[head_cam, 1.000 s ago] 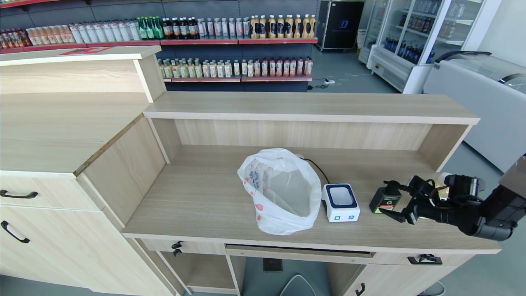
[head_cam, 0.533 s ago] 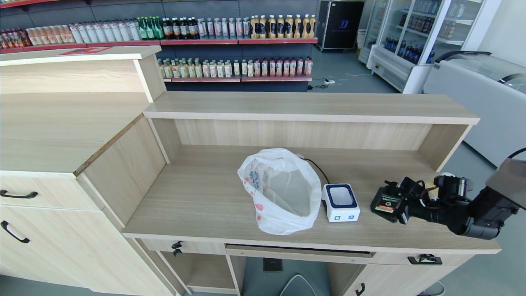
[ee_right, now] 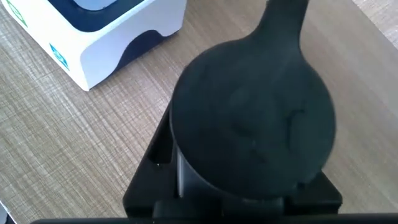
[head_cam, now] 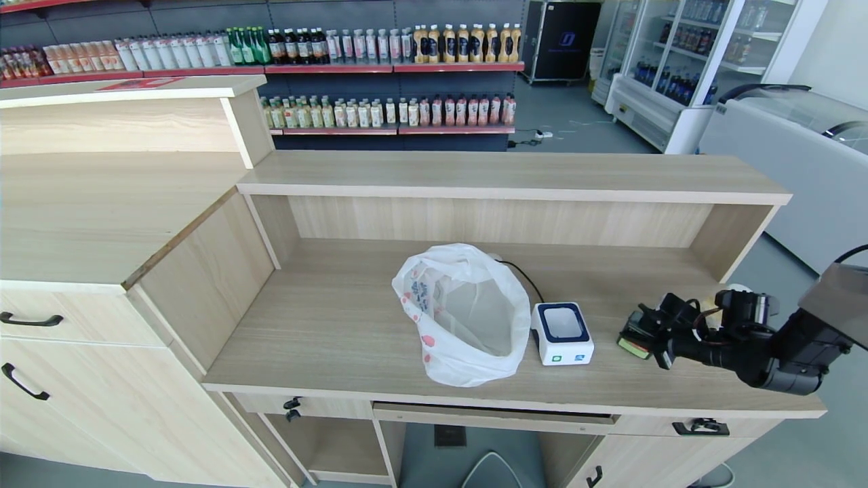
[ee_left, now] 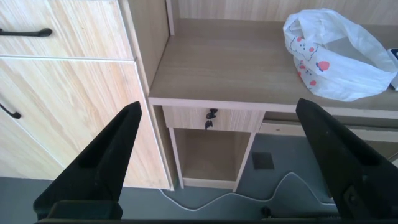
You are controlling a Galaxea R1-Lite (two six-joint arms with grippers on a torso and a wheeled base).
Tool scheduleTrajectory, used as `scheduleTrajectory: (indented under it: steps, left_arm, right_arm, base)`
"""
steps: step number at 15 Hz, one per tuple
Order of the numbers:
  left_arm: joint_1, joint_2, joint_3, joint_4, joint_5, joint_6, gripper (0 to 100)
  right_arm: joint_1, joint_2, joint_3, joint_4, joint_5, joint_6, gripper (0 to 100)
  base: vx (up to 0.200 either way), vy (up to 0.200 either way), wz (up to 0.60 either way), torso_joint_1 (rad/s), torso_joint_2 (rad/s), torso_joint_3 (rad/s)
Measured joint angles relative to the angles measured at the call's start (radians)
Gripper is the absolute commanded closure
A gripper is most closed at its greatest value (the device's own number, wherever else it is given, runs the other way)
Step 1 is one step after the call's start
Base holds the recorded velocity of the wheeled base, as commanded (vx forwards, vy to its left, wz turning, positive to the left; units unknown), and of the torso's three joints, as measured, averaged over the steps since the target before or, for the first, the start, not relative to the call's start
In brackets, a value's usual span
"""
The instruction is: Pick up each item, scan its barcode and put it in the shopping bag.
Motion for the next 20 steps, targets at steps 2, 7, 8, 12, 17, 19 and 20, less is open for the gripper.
scheduleTrajectory:
  steps: [2,7,8,12,17,19,20]
  left_arm:
    - [0.0,0.0,0.0,0.0,0.0,0.0,0]
    - [0.0,0.0,0.0,0.0,0.0,0.0,0]
    - [0.0,0.0,0.0,0.0,0.0,0.0,0]
    - [0.0,0.0,0.0,0.0,0.0,0.0,0]
    - [0.0,0.0,0.0,0.0,0.0,0.0,0]
    - [0.0,0.0,0.0,0.0,0.0,0.0,0]
    - [0.0,0.0,0.0,0.0,0.0,0.0,0]
  right_arm:
    - [-0.012,-0.029,0.0,0.0,0.023,0.0,100]
    - [-0.049,-0.259,0.164,-0.002,0.086,-0.028,100]
    - [-0.067,-0.333,0.224,-0.002,0.09,-0.061,100]
    - [-0.191,-0.681,0.439,0.047,0.252,-0.5,100]
    - [-0.135,-0.989,0.558,0.069,0.435,-1.015,100]
    - [0.007,-1.066,0.57,0.066,0.407,-1.119,100]
    - [0.089,-1.094,0.573,0.066,0.369,-1.166,100]
  base:
    - [0.0,0.0,0.0,0.0,0.0,0.0]
    - [0.0,0.0,0.0,0.0,0.0,0.0]
    - [0.0,0.0,0.0,0.0,0.0,0.0]
    - [0.0,0.0,0.0,0.0,0.0,0.0]
    - [0.0,0.0,0.0,0.0,0.0,0.0]
    - [0.0,0.0,0.0,0.0,0.0,0.0]
    - [0.0,0.0,0.0,0.0,0.0,0.0]
